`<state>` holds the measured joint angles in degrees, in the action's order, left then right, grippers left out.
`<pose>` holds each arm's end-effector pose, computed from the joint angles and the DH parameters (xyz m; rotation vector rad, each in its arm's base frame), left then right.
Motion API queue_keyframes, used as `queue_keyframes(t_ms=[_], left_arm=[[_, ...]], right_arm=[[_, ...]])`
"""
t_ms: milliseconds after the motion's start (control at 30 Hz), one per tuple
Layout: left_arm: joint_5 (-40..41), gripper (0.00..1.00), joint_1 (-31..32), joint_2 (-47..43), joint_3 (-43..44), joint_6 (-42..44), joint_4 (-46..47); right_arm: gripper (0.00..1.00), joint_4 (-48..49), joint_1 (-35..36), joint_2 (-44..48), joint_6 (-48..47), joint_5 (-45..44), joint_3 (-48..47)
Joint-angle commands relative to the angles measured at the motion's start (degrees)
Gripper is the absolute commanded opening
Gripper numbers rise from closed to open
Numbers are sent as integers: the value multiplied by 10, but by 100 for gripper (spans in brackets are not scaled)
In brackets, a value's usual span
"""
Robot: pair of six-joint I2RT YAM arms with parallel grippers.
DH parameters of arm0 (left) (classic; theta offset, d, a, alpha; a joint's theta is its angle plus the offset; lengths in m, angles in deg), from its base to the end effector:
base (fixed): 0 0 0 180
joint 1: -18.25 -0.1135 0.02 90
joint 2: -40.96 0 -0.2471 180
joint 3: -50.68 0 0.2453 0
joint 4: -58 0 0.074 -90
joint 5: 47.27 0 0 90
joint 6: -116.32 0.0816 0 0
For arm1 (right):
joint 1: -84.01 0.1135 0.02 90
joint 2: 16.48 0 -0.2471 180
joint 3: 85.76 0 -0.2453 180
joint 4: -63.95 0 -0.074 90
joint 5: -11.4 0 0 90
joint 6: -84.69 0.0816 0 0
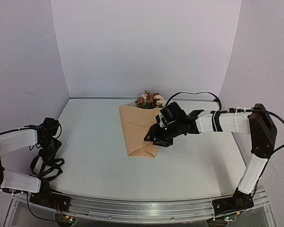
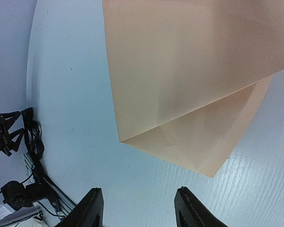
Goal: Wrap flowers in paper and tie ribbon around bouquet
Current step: Pick up the ribbon from the corner of the board, then place the ribbon at the center of the board.
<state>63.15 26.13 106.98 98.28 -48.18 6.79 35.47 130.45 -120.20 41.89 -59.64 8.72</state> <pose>0.2067 0.0001 0.1207 -1.5229 2.1618 0.0455 0.2670 0.3193 0.1670 -0.1583 2.6533 1.0711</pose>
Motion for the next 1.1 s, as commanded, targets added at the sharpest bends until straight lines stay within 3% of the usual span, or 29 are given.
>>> queue_keyframes(t_ms=[0,200,400,500,567,633,767,900,1067], left_arm=[[48,66,-26,53,38,34,-2],[25,57,-49,123,50,91,59],[-22,30,-52,194,77,146,103],[-50,5,-52,196,82,171,121],[-75,0,-41,183,98,196,127],[-87,0,6,162,136,222,130],[-107,0,168,171,259,261,133],[-180,0,298,234,355,295,180],[-315,0,416,352,463,353,223]], right_arm=[[53,33,4,33,3,14,13],[50,37,4,38,1,13,25],[47,36,3,44,-3,10,29],[44,36,4,49,-3,5,33],[43,36,3,57,-4,-1,36],[41,35,4,68,-5,-15,42],[40,19,2,109,-7,-76,62],[39,-9,-7,164,-2,-155,89],[39,-65,-24,241,26,-278,134]])
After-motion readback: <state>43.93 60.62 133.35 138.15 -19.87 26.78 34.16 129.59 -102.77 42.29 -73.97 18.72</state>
